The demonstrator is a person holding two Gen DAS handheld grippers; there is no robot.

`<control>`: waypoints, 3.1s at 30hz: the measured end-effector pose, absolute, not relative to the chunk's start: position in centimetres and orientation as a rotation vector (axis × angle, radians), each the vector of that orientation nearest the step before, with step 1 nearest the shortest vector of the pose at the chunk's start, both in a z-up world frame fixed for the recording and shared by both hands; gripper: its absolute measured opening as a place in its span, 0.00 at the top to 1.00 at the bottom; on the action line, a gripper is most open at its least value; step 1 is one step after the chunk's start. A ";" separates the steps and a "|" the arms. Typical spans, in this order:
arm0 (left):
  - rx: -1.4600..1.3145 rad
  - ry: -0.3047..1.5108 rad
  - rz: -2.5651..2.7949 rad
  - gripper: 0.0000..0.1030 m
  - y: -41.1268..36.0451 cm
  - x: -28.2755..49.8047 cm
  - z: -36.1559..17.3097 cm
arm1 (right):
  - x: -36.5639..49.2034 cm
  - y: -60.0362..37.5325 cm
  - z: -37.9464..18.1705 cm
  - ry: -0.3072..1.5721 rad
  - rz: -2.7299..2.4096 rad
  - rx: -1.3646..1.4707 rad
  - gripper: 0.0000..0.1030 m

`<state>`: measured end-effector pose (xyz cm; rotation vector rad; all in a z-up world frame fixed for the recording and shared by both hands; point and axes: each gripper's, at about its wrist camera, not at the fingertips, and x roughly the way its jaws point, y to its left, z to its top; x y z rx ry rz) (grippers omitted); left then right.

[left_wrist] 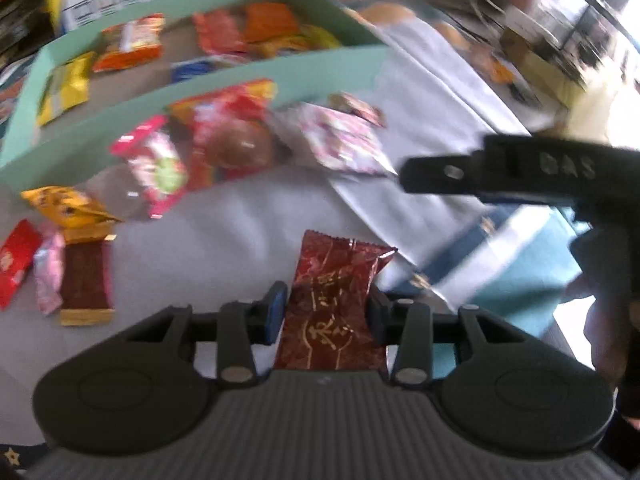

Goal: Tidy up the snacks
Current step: 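Hold the dark red candy in the left gripper while the right grasps the pink WINSUN pastry, then lower the red candy and WINSUN pastry into the green tray and open both grippers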

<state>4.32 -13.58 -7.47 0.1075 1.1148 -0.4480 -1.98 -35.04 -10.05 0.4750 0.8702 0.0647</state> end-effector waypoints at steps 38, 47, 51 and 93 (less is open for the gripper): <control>0.036 1.153 -0.169 0.60 -10.5 10.2 -9.2 | 5.3 -32.6 -13.1 0.743 0.250 0.335 0.52; 0.012 1.143 -0.185 0.60 -10.3 10.2 -9.1 | 4.3 -33.5 -13.0 0.759 0.232 0.376 0.53; -0.009 1.128 -0.202 0.60 -10.0 9.9 -8.7 | 3.7 -34.1 -12.8 0.782 0.210 0.404 0.53; -0.134 0.882 -0.182 0.60 -2.1 21.3 -1.5 | 17.8 -23.6 -1.1 0.761 0.269 0.268 0.52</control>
